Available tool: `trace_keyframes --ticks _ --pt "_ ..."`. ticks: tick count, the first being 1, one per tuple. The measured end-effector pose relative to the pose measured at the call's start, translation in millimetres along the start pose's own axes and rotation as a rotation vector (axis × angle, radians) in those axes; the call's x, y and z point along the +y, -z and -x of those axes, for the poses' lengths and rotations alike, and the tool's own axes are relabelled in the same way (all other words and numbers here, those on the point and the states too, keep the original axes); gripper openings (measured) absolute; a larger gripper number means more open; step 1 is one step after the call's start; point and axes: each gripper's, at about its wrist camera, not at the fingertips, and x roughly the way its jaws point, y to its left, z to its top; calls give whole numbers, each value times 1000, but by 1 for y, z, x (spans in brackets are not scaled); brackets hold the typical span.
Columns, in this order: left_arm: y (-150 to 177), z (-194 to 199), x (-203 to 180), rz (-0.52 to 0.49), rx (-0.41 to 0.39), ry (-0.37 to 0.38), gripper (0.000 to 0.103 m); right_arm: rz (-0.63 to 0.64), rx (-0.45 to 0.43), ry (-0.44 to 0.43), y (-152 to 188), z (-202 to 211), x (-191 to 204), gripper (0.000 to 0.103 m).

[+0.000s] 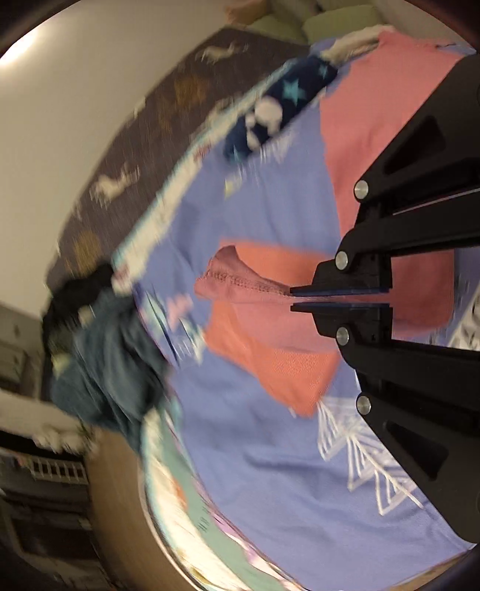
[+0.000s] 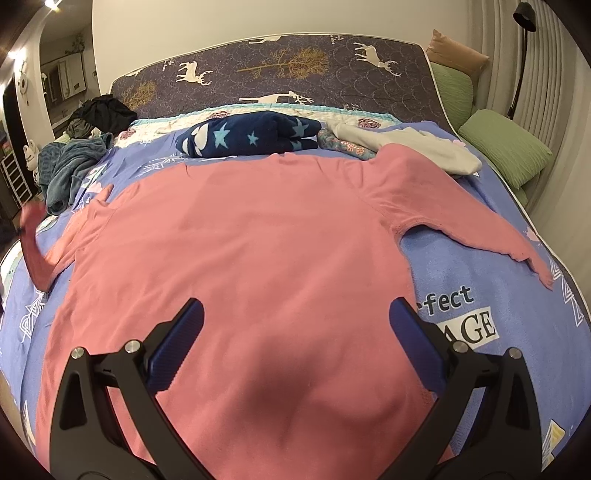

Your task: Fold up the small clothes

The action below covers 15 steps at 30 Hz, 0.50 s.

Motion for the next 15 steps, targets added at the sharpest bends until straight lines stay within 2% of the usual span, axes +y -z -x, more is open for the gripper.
trace_keyframes --ticks 3,6,9,11,12,13,14,15 --pt "-3 24 -62 -97 -27 148 2 -11 -1 7 2 1 -7 101" --pt "9 43 -133 -204 -33 308 2 -28 -4 14 3 4 -17 101" --pt "38 60 -202 -312 -12 470 2 -43 -12 25 4 9 -27 101" --pt "68 63 -244 -394 19 572 2 -52 -17 36 4 11 -34 101" --pt "84 60 -262 -440 46 601 6 -58 -15 40 5 12 -37 101" --pt "105 56 -281 -495 78 606 24 -67 -11 40 5 12 -42 101" --pt "129 49 -297 -552 108 592 34 -76 -6 35 6 13 -45 101" --pt "148 44 -304 -591 132 582 38 -88 0 24 6 13 -49 101"
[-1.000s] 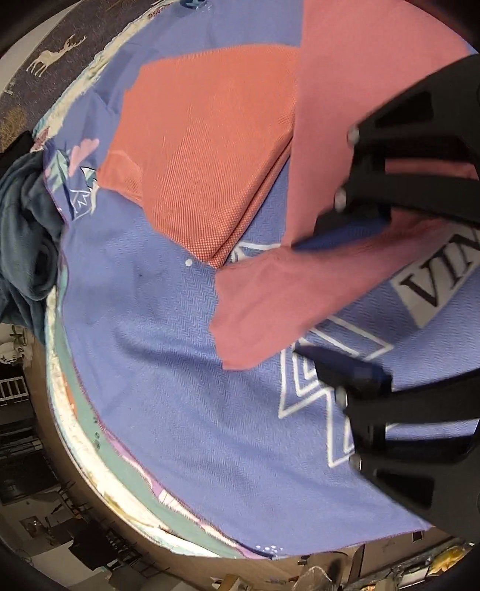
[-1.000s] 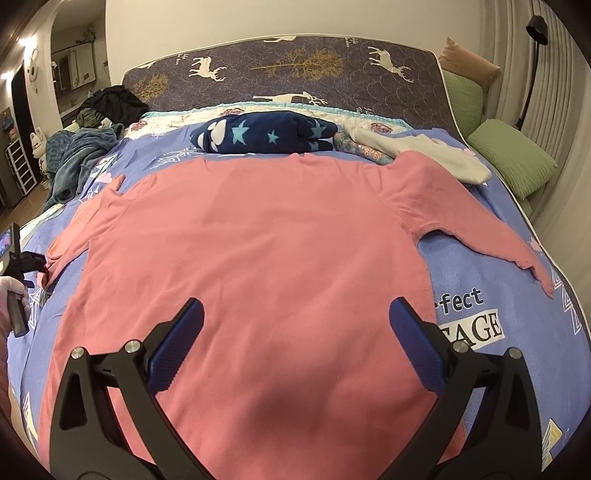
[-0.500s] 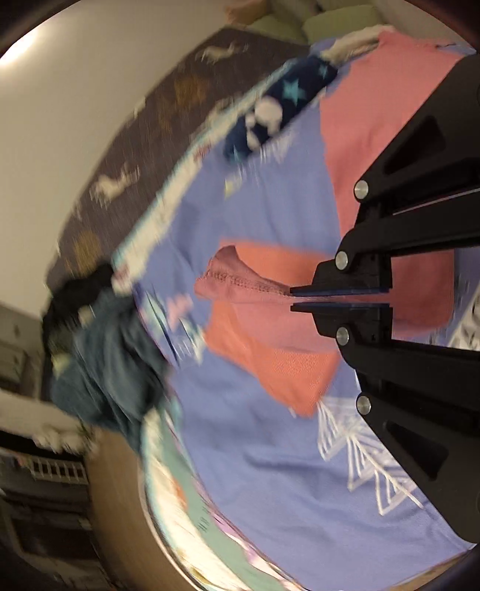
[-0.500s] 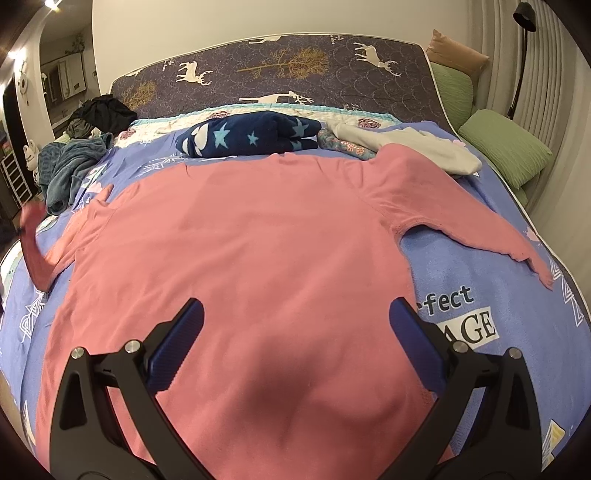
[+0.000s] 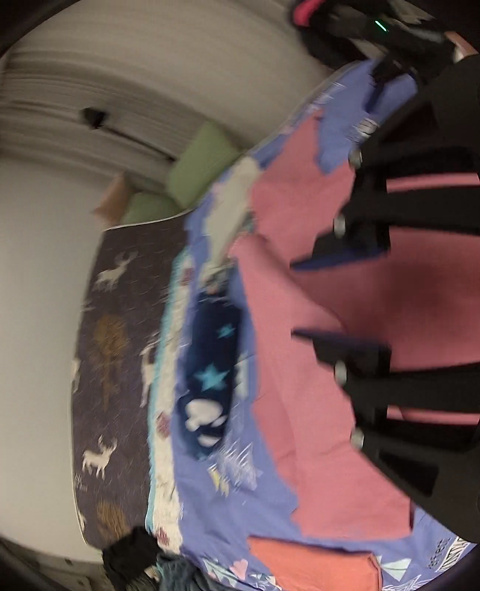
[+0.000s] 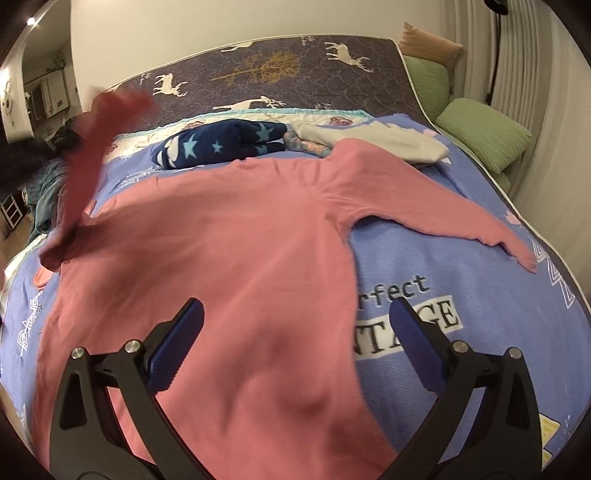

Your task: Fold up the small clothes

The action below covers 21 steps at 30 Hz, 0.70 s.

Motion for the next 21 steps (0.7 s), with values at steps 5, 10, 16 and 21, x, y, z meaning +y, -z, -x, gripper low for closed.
trace_keyframes --ticks 5,10,16,21 --pt "45 -7 2 -46 105 -68 42 -38 70 -118 -5 -9 -16 101" --pt "72 30 45 -76 85 -336 57 -98 212 -409 -23 -40 -13 70" --pt "84 37 116 57 145 -501 57 -104 300 -515 -65 -98 19 69" --pt "89 36 158 199 165 -482 58 -73 371 -491 -87 -158 58 78"
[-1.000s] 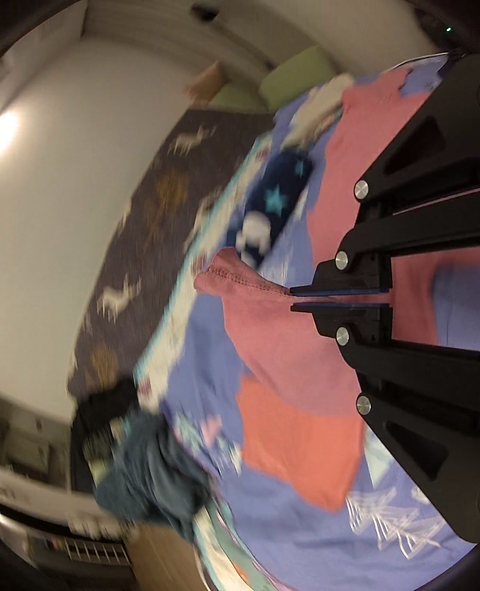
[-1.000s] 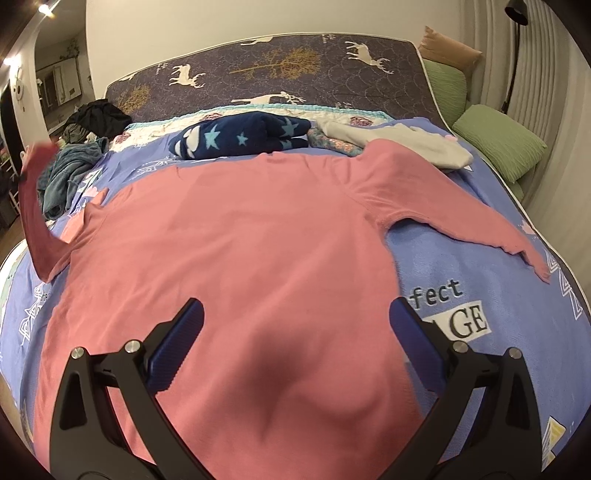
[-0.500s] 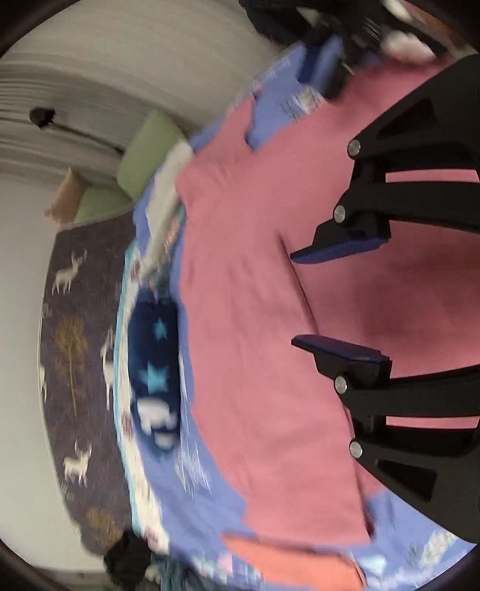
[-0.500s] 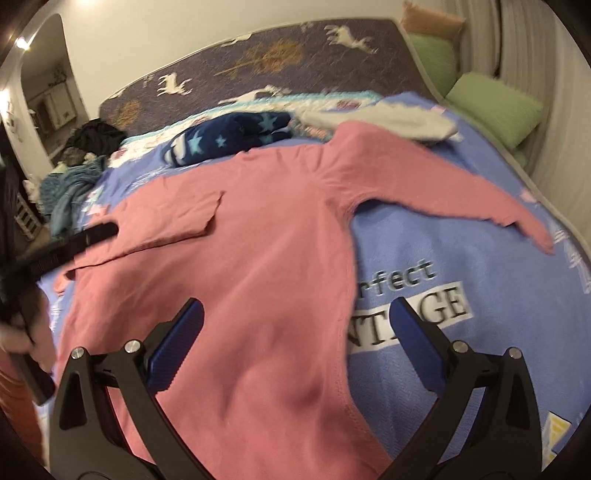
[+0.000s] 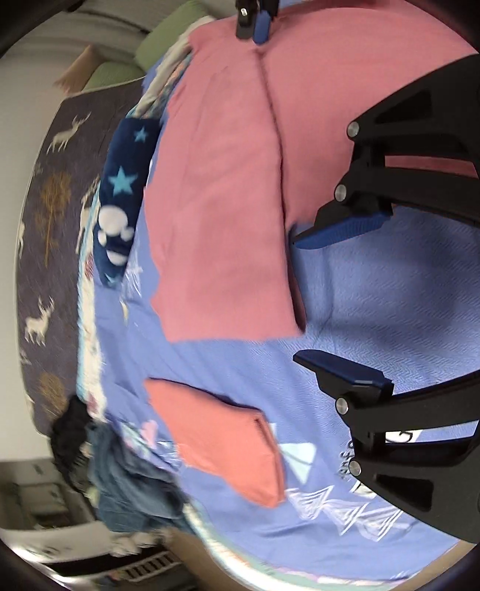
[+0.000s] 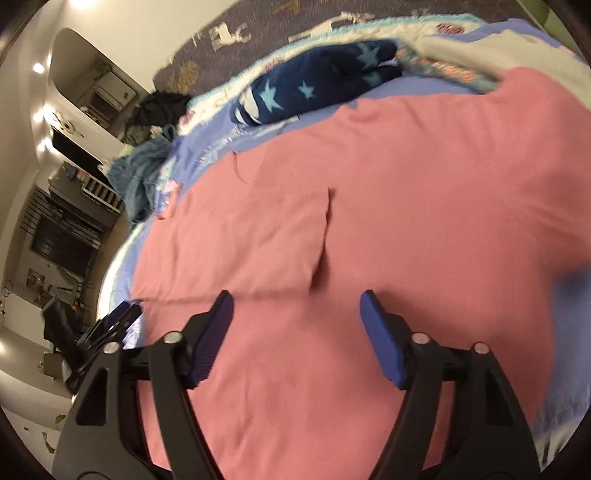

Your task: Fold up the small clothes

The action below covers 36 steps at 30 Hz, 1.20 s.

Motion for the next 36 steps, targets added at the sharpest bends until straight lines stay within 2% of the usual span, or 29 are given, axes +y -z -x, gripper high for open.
trace_keyframes --ticks 2,3,4,5,6,10,12,15,17,22,23,25,26,27,28,30,31,33,36 --pt "1 -3 7 36 9 18 60 29 -23 26 -8 -13 12 80" --pt "-1 -6 10 55 10 28 65 69 -27 11 -12 -16 22 59" --pt "-1 -9 12 65 10 37 66 105 -15 -29 -13 -20 29 29" --pt "-2 -12 13 71 12 42 67 134 7 -82 -16 -22 39 5" --pt "-2 -13 13 72 13 42 67 138 -24 -86 -17 -15 46 2" --pt "-5 -20 8 70 14 32 68 253 -293 -17 -22 57 75 2" --pt "-5 -22 8 76 17 41 68 248 -365 13 -25 87 70 2" --pt "-6 -22 7 75 10 55 68 260 -436 173 -26 111 46 2" --pt "-6 -24 6 72 9 60 68 237 -416 235 -29 105 20 2" --pt "-7 -22 3 67 -2 60 68 104 -254 278 -27 67 -54 5" --pt "-7 -21 3 66 -5 62 68 78 -244 323 -23 63 -65 10" --pt "-6 -17 2 65 -11 69 68 51 -252 350 -16 63 -71 21" --pt "-6 -14 2 65 -15 83 68 42 -269 360 -14 67 -71 26" --pt "-6 -12 1 67 -16 103 68 39 -289 381 -14 72 -70 26" --pt "-6 -9 0 70 -15 151 68 42 -305 397 -16 75 -65 26" --pt "-7 -7 -4 71 -10 219 68 76 -352 404 -21 86 -48 33" --pt "-8 -6 -7 69 -9 246 68 94 -358 386 -25 87 -40 34" --pt "-9 -7 -13 59 -13 258 66 165 -334 297 -38 79 -8 36" --pt "-12 -16 -18 71 1 275 51 312 -238 166 -56 49 54 39"
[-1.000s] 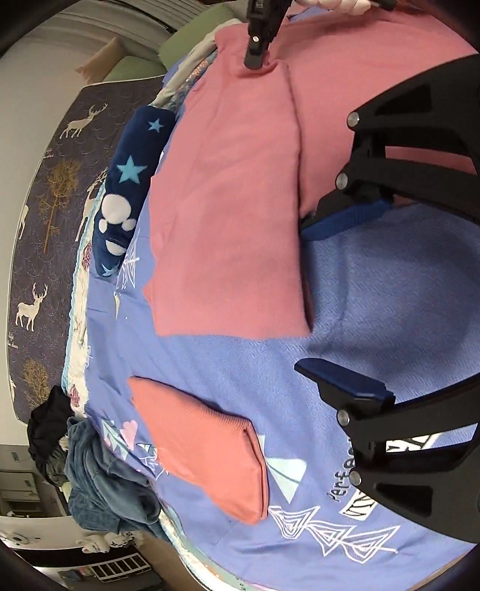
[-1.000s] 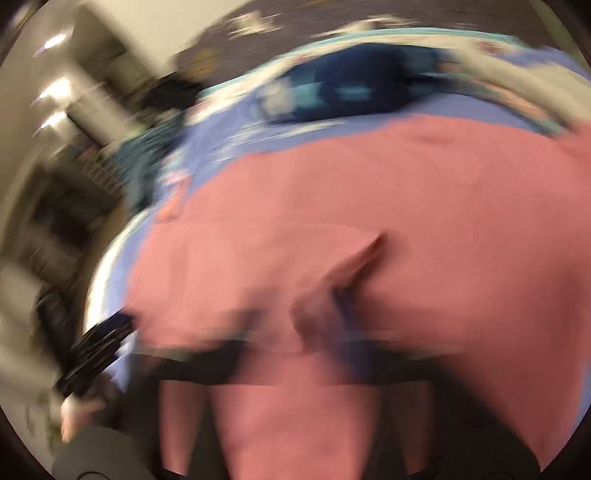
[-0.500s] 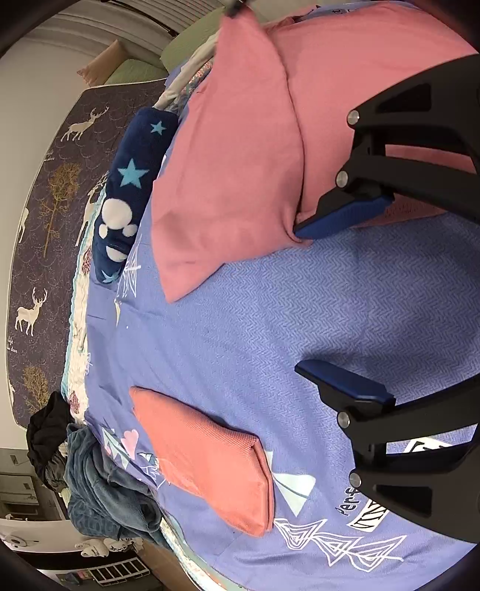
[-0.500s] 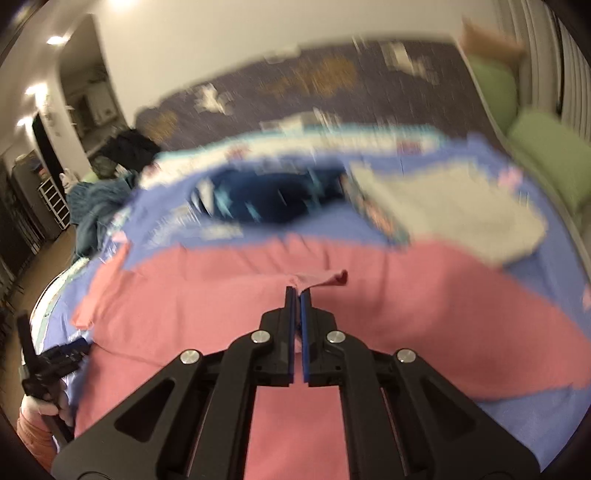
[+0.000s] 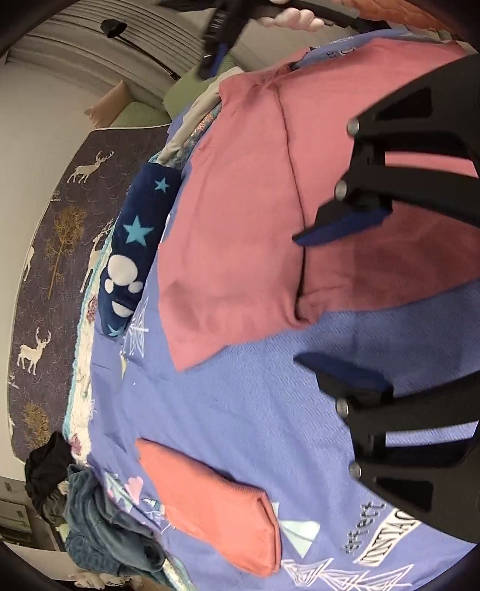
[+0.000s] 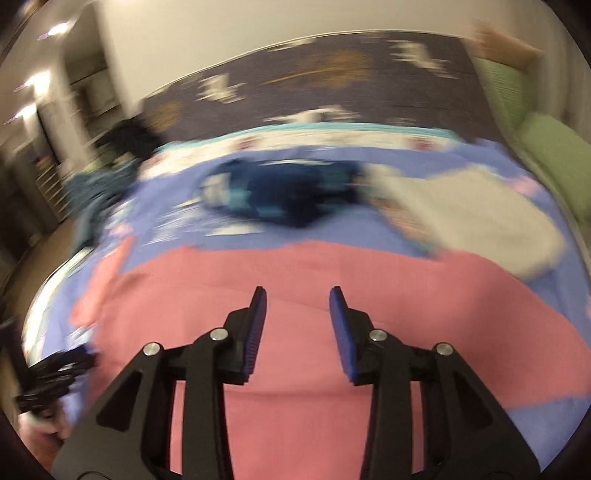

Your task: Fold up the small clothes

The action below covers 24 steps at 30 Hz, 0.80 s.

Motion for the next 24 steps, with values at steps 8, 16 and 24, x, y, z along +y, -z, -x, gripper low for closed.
trace_keyframes --ticks 8,16,24 --pt "6 -9 13 79 -7 48 35 387 244 -187 -44 -111 177 58" --pt "10 -9 6 45 -30 -31 22 571 483 -141 -37 -208 252 61" --pt "15 7 -2 29 -108 -226 4 481 349 -190 -50 -224 262 4"
